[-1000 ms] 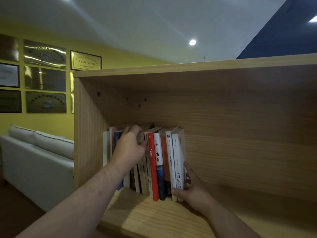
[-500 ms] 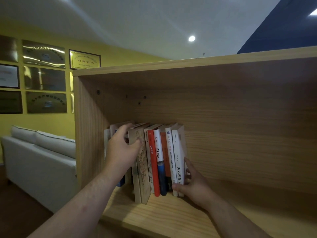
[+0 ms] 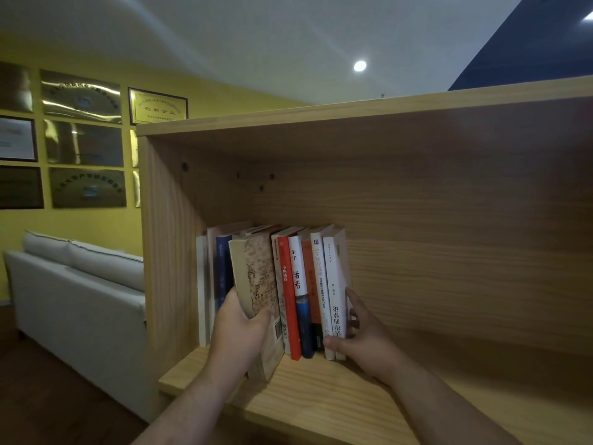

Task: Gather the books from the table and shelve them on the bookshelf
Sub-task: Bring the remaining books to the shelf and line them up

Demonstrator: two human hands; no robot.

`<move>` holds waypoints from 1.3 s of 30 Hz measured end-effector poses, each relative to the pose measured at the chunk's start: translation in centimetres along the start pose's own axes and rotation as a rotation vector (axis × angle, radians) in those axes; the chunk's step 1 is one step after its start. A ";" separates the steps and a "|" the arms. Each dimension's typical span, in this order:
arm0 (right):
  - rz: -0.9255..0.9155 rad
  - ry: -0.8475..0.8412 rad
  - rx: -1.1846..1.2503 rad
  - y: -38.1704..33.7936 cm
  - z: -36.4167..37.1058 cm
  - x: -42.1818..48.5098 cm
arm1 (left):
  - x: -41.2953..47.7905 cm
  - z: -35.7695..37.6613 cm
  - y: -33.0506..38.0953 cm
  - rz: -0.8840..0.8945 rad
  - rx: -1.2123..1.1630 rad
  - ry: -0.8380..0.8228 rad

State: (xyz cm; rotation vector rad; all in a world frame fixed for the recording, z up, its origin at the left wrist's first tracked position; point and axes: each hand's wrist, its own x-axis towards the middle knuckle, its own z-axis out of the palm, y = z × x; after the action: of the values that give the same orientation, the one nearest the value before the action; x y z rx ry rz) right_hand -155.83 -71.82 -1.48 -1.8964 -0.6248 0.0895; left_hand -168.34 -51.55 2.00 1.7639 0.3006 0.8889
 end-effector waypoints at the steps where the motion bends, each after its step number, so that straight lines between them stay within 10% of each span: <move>1: -0.001 -0.004 -0.007 0.1 0.0 0.0 | -0.4 0.0 -0.2 0.003 0.015 0.027; 12: -0.030 -0.013 -0.020 -0.6 0.3 -0.2 | -3.4 -5.1 0.0 -0.088 -0.070 0.101; 20: -0.173 0.362 -0.013 -4.6 -0.1 -6.0 | -6.0 -10.1 2.5 -0.278 -0.668 -0.134; 25: 0.080 -0.049 0.399 -6.3 -1.0 -11.6 | -8.3 -7.3 3.8 -0.350 -0.799 -0.302; 28: 0.115 -0.214 0.561 -6.8 -2.3 -13.4 | -9.6 -4.4 5.0 -0.347 -0.791 -0.365; 39: 0.157 -0.026 0.255 -5.3 -11.7 -14.3 | -6.8 5.9 7.5 -0.203 -0.310 -0.691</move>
State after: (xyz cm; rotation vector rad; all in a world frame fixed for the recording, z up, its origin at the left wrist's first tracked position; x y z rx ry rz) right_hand -166.07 -86.83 4.79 -1.6961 -0.4572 0.2818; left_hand -170.59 -62.63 5.10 1.6034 -0.1080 0.1367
